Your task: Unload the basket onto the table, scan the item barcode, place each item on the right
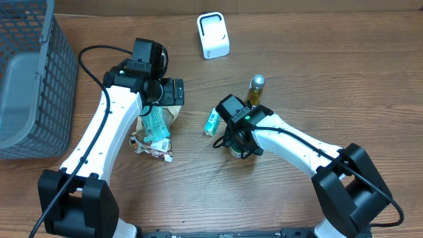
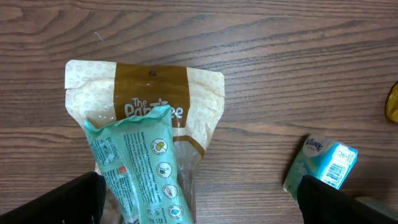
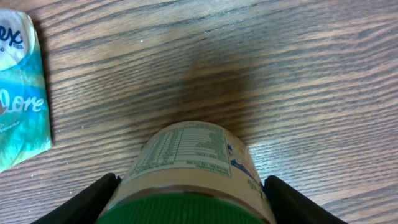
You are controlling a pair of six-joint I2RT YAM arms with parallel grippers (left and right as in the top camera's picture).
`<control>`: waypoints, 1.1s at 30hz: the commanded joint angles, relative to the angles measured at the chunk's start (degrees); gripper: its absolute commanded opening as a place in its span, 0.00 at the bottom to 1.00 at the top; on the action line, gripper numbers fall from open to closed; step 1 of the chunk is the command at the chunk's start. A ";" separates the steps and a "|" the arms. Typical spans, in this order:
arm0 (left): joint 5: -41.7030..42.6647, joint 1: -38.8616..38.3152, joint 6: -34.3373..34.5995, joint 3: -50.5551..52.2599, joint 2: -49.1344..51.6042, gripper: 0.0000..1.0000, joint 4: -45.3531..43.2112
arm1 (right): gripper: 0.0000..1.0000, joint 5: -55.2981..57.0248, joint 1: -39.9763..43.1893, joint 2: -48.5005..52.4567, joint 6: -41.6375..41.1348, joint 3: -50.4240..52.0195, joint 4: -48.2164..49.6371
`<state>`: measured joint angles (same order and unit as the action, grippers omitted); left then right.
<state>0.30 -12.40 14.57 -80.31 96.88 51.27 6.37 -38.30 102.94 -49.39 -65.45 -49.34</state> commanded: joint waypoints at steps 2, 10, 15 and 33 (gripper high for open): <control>0.37 -0.37 -0.85 -1.18 0.11 1.00 -0.11 | 0.60 -0.59 -0.20 0.04 -0.11 -0.68 -0.98; 0.37 -0.37 -0.85 -1.18 0.11 1.00 -0.11 | 0.50 -4.13 -0.20 -0.11 0.33 -9.90 -12.22; 0.37 -0.37 -0.85 -1.18 0.11 1.00 -0.11 | 0.46 -18.99 -0.20 -0.11 5.77 -11.21 -11.58; 0.37 -0.37 -0.85 -1.18 0.11 1.00 -0.13 | 0.42 -62.05 -0.20 -0.11 7.85 -11.19 -14.47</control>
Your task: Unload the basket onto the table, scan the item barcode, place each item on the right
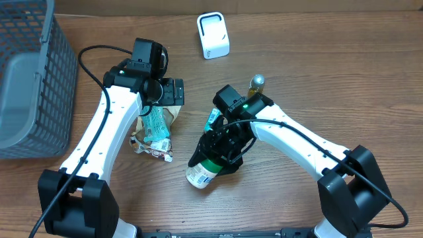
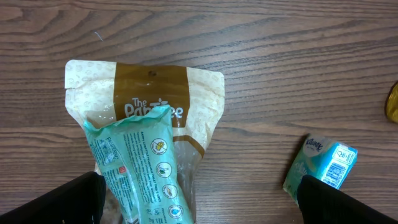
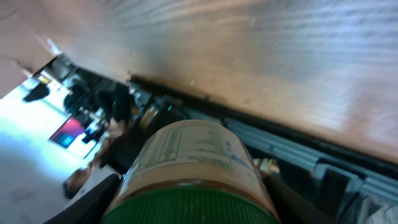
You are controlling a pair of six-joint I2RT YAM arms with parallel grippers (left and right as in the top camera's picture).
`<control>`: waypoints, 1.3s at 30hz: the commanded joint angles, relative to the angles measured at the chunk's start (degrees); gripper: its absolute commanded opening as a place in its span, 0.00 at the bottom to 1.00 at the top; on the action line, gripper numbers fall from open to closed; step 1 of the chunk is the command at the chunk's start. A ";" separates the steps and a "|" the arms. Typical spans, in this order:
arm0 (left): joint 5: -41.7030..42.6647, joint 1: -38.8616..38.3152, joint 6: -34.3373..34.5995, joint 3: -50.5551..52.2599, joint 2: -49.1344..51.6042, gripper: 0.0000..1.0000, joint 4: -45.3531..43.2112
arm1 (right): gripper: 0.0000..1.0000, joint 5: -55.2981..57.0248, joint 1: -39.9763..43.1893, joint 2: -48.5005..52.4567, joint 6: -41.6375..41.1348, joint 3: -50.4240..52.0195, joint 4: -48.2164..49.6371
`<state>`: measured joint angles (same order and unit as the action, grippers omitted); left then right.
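Observation:
A jar [image 1: 200, 173] with a green lid and a pale label hangs tilted over the table, base toward the near left. My right gripper [image 1: 228, 151] is shut on it at the lid end. In the right wrist view the jar [image 3: 189, 155] fills the space between the fingers [image 3: 93, 202], and the table edge shows beyond it. The white scanner [image 1: 213, 34] stands at the far middle. My left gripper [image 1: 162, 92] hovers open over a brown pouch [image 2: 149, 93] and a mint-green pack [image 2: 140, 168], touching neither.
A grey wire basket [image 1: 30, 73] stands at the far left. A small tissue pack [image 2: 320, 163] lies right of the pouch, near a gold-capped bottle [image 1: 256, 82]. A snack wrapper [image 1: 151, 149] lies in front of the pouch.
My right gripper has lifted the jar off the table and tilted it, and now holds it nearer the front left. The left arm has not moved.

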<state>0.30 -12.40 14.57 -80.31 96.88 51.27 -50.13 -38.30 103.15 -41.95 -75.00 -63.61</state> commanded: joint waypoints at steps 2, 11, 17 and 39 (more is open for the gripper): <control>0.37 -0.37 -0.85 -1.18 0.11 0.99 -0.13 | 0.42 -6.49 -0.20 -0.33 0.44 -1.64 -0.20; 0.37 -0.37 -0.85 -1.18 0.11 1.00 -0.11 | 0.39 -14.27 -0.20 -0.33 0.44 -1.64 -0.20; 0.37 -0.37 -0.85 -1.18 0.11 1.00 -0.11 | 0.38 -14.71 -0.20 -0.33 0.44 -1.64 -0.22; 0.37 -0.37 -0.85 -1.18 0.11 1.00 -0.11 | 0.38 -14.69 -0.20 -0.33 0.44 -1.64 -0.22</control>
